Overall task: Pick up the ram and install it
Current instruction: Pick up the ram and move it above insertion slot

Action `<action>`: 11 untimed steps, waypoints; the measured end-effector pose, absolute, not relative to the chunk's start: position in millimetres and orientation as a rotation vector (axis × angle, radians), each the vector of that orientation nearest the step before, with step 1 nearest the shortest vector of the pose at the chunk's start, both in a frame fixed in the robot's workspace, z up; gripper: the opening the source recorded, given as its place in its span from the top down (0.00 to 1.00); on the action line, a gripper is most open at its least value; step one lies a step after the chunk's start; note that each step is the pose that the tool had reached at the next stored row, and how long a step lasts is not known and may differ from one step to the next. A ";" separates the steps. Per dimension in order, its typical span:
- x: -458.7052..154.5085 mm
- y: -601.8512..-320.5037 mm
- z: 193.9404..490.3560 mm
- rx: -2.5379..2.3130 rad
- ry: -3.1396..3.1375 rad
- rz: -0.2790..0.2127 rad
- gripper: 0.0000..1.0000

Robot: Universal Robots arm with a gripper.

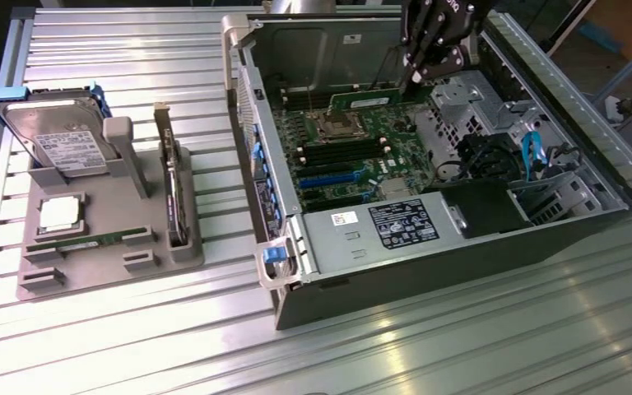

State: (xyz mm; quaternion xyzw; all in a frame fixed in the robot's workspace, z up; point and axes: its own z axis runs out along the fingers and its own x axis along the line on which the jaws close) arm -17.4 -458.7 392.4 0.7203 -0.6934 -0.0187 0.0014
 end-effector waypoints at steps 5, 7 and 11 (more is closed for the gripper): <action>-17.4 -447.1 391.5 2.261 -2.176 -0.059 0.88; -17.4 -442.2 391.0 2.261 -2.176 -0.059 0.88; -17.4 -433.9 390.4 2.261 -2.176 -0.059 0.88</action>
